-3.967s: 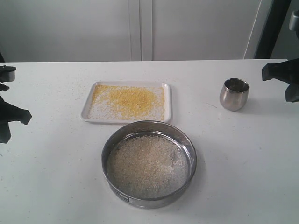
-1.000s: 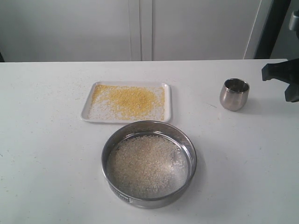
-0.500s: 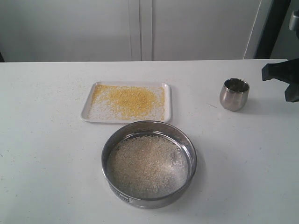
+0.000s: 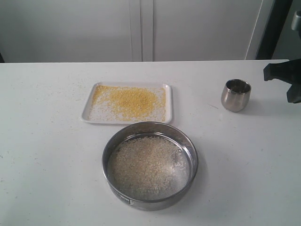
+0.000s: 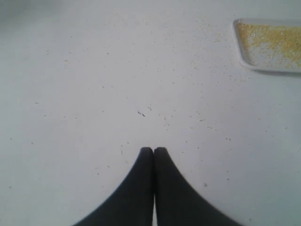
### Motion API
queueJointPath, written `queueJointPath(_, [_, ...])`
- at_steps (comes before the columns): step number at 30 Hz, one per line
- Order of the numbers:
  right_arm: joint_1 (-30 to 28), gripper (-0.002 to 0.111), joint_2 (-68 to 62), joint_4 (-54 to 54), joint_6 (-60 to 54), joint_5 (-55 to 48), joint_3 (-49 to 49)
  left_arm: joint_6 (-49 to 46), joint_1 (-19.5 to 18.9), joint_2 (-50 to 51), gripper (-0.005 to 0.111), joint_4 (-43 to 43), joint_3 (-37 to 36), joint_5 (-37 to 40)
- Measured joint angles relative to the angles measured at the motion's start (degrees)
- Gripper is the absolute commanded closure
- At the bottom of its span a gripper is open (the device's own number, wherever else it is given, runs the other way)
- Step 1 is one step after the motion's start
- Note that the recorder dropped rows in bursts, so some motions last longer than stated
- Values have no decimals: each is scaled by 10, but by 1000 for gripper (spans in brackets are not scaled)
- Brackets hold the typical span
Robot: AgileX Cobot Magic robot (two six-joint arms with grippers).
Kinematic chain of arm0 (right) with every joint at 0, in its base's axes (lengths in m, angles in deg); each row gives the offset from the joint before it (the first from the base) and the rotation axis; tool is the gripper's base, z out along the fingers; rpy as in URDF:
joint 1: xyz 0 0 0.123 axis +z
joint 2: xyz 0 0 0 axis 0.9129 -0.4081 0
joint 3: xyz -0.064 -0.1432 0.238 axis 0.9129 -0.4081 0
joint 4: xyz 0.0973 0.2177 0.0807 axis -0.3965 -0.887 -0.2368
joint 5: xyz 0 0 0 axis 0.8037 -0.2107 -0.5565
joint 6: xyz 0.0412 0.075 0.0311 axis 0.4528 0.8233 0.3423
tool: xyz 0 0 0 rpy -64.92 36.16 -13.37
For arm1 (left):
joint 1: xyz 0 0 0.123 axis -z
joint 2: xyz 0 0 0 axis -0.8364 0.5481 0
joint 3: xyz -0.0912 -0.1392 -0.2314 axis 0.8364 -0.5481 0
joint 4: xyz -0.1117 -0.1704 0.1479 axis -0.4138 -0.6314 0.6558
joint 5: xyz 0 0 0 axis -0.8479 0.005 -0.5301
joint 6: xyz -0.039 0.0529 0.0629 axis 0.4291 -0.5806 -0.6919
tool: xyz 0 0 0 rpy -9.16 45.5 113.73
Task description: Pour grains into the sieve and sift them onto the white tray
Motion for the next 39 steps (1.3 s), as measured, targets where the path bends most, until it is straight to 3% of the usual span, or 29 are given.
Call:
queueJointPath(22, [0, 108, 0, 0, 1, 1, 0, 1, 1, -4, 107, 9, -15, 51])
queueJointPath(39, [0, 108, 0, 0, 1, 2, 0, 1, 1, -4, 107, 9, -25, 39])
